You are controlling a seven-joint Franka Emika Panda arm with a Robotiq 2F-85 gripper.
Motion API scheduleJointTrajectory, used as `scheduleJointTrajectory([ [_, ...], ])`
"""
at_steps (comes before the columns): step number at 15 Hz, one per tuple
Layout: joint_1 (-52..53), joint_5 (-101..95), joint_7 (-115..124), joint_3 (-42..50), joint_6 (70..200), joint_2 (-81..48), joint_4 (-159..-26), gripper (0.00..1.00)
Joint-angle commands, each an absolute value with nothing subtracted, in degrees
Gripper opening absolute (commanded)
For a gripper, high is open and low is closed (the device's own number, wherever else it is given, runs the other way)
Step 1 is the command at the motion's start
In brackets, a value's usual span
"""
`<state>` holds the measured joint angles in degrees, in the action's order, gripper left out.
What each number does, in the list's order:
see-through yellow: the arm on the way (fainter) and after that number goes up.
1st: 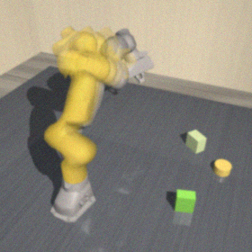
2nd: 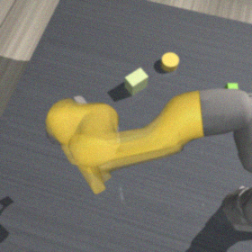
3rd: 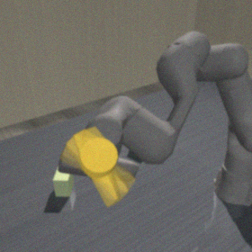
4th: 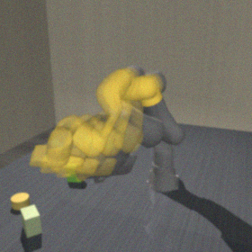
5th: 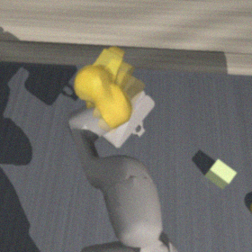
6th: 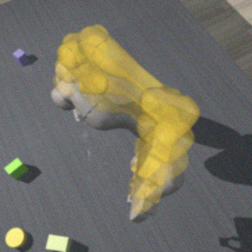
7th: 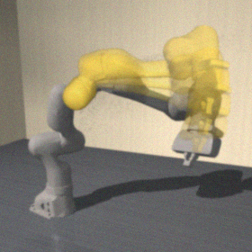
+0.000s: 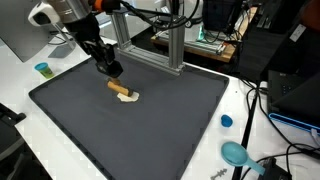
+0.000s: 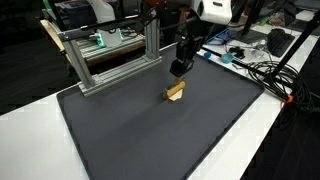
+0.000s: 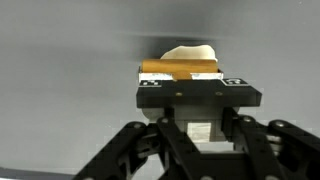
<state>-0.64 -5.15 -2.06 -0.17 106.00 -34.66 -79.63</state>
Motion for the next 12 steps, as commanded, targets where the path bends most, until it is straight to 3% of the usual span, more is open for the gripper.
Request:
scheduleJointTrajectory([
  [1,-1.59,-2.95,-2.84,-0.34,105.88,-37.91,-75.80,0.21],
  [12,-1.18,-2.74,-2.73,-0.29,94.80,-44.06,-70.20,0.21],
])
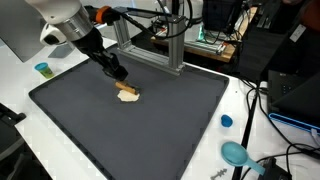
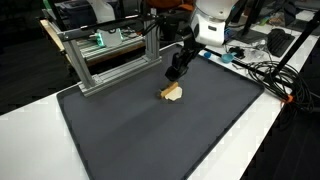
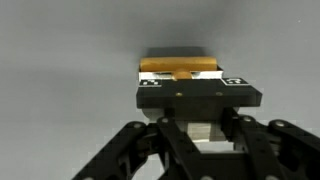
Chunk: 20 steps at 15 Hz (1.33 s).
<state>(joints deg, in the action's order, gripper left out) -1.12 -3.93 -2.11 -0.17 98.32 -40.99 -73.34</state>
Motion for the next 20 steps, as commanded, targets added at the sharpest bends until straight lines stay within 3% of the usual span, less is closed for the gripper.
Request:
scheduleJointTrajectory([
  [1,-1.18,-2.67,-2.69,-0.34,93.99,-44.39,-69.90,0.21],
  [4,-0.66,-2.82,-1.82,-0.39,92.72,-42.31,-71.45,0.21],
  [11,4.51,-6.01,4.80,0.00,111.02,-21.61,-92.61,0.21],
  [20,1.37,-3.21,4.92,0.47,113.33,2.22,-116.86,0.21],
])
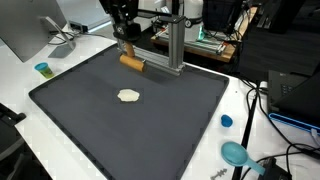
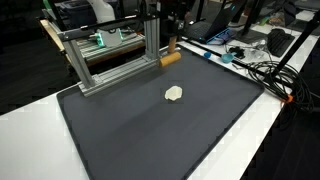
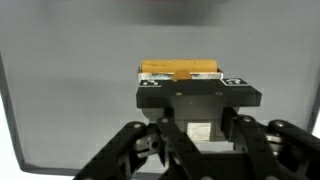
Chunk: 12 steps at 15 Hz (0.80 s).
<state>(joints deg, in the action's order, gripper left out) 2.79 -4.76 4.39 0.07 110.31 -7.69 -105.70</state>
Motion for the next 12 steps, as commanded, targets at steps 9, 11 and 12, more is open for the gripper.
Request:
scheduleJointTrajectory([
  [9,-1.00,-3.82,6.84,0.39,118.94,15.73,-134.25,0.46],
  [11,-1.16,-3.76,6.91,0.30,120.37,19.98,-139.36,0.46],
  [12,-0.76,-2.68,5.59,0.74,121.45,20.72,-140.34,0.21],
])
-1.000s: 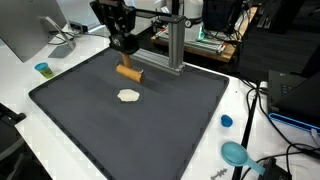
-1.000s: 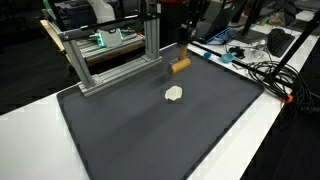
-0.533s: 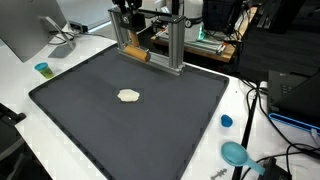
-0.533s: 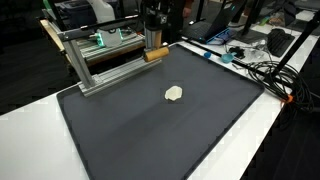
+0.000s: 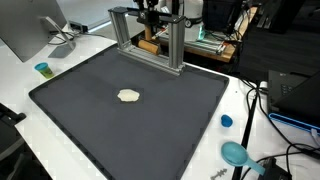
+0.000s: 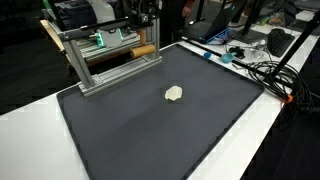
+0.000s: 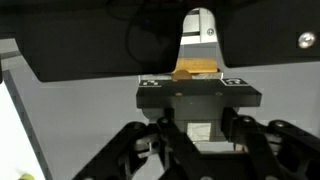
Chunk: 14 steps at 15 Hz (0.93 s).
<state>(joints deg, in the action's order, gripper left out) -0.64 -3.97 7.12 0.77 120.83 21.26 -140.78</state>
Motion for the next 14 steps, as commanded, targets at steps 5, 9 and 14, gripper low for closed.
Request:
scheduleJointTrajectory([
  [5,-1.05,-2.75,7.19,0.28,120.47,26.32,-141.79,0.21],
  [9,-1.04,-3.28,7.09,-0.25,117.64,28.84,-141.61,0.21],
  [14,-0.25,-2.35,4.61,0.13,112.42,31.25,-143.15,0.21],
])
